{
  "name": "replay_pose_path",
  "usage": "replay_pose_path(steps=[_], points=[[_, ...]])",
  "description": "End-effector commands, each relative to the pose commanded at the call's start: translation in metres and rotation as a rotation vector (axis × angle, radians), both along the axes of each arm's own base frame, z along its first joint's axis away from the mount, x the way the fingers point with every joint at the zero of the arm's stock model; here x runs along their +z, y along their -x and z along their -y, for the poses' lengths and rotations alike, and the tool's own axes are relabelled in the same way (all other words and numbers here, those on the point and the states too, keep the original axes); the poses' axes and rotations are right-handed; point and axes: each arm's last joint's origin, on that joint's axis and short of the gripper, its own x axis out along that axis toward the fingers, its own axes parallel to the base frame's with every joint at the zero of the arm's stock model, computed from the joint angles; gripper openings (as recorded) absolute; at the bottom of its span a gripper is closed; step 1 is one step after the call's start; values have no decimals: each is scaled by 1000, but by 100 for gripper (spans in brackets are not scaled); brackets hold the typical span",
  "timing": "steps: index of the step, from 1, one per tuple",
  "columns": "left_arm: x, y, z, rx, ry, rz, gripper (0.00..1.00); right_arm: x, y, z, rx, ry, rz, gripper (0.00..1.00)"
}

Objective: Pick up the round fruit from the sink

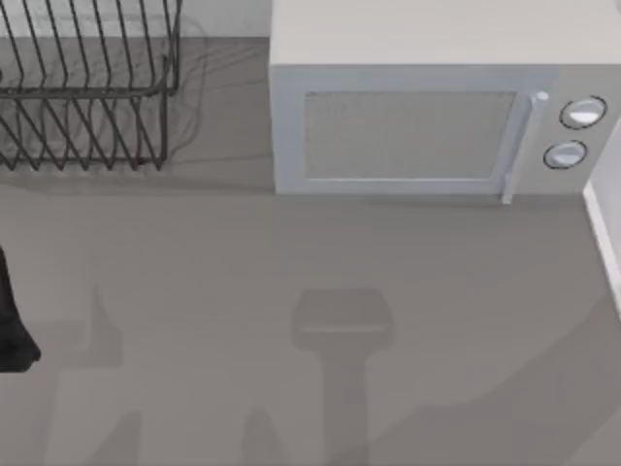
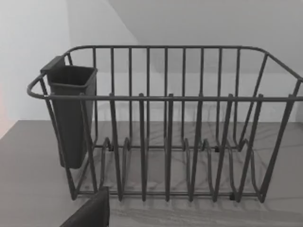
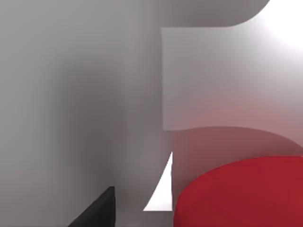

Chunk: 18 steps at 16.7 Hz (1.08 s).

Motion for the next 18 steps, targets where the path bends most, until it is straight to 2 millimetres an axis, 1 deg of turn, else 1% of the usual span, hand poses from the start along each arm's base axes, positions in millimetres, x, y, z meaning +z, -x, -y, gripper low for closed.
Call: replay_pose_path(steps=[13,14,18], points=[[0,0,0,0,0,0,100,0,0,0,0,0,0,2],[0,0,0,0,0,0,100,0,0,0,0,0,0,0],[0,0,0,0,0,0,100,0,0,0,0,0,0,0]])
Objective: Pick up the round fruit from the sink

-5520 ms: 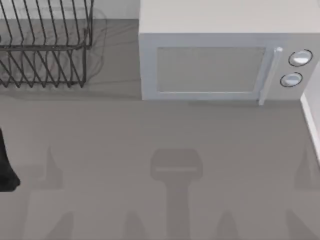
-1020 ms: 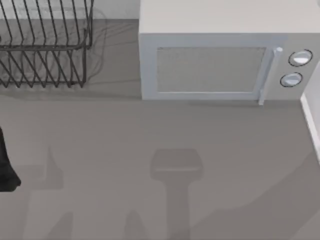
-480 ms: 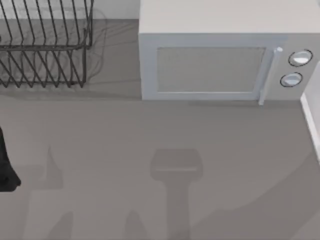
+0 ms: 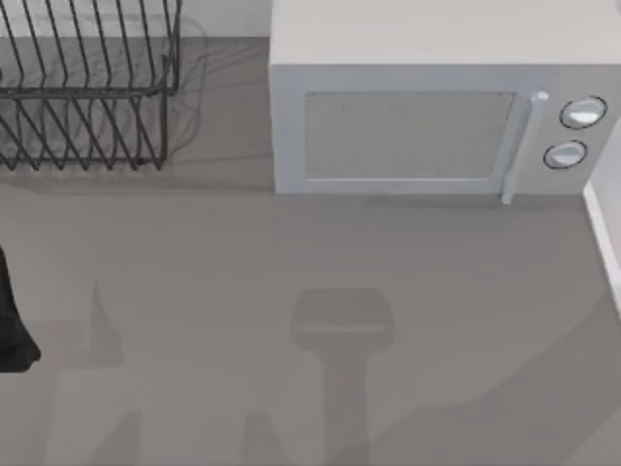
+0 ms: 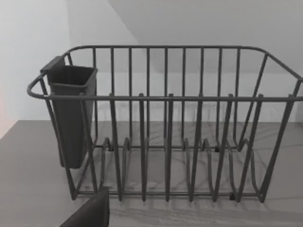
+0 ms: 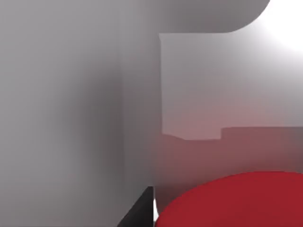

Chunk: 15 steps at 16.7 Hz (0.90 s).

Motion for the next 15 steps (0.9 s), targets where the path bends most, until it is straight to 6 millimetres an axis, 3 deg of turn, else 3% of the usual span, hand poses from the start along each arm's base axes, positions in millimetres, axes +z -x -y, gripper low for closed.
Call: replay_pose_path(steps=[3,4,6,9,12,15], points=[[0,0,0,0,0,0,100,0,0,0,0,0,0,0],[0,0,0,0,0,0,100,29,-7,1,-10,1,50,0],[0,0,0,0,0,0,100,33,-9,2,-10,2,53,0],[0,0,0,0,0,0,100,57,-20,8,-9,4,58,0],[0,0,0,0,0,0,100,103,-31,13,-10,-1,45,0],[0,0,0,0,0,0,100,163,-32,13,-10,-11,20,0]])
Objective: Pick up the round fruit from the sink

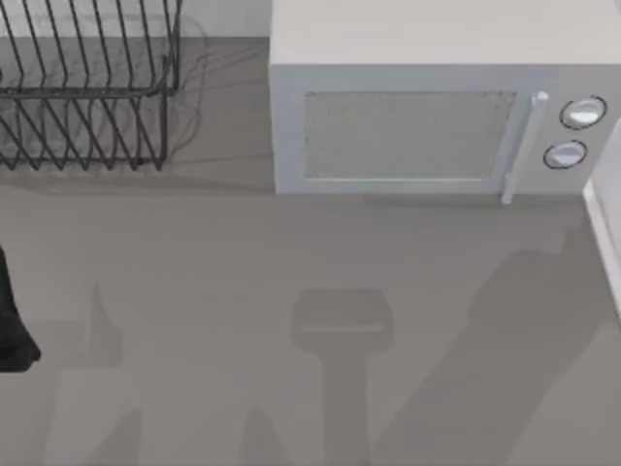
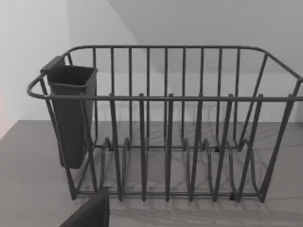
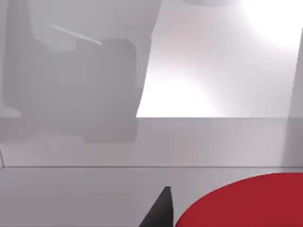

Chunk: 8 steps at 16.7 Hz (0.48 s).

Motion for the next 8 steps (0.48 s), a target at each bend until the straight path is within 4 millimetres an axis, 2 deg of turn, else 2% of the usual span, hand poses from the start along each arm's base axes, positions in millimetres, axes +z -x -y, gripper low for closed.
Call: replay_pose_path(steps=[3,5,8], points=[[0,0,0,0,0,0,100,61,10,-5,0,-2,-4,0],[0,0,0,0,0,0,100,93,18,-8,0,4,11,0],[0,0,0,0,0,0,100,116,25,-12,0,12,31,0]])
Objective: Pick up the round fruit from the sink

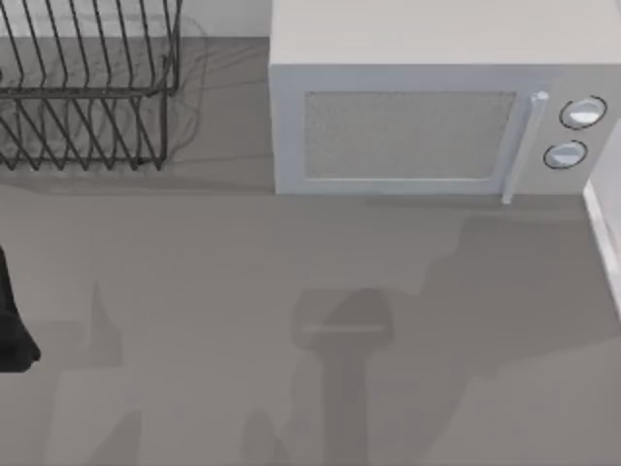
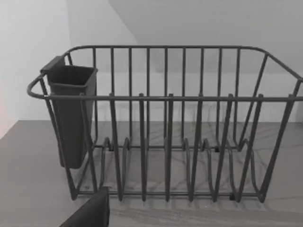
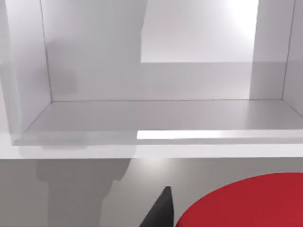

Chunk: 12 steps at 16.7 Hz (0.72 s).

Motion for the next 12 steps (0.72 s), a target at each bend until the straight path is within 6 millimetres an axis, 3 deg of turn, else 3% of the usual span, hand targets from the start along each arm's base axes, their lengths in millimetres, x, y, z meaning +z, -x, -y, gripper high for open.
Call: replay_pose_path(steps=[5,7,9,12], points=[[0,0,0,0,0,0,100,-1,-1,-2,1,-2,-2,0],[0,0,0,0,0,0,100,-1,0,-15,0,-4,-8,0],[0,0,0,0,0,0,100,0,4,-44,-1,-8,-17,0],[0,0,0,0,0,0,100,0,19,-108,3,-10,-31,0]])
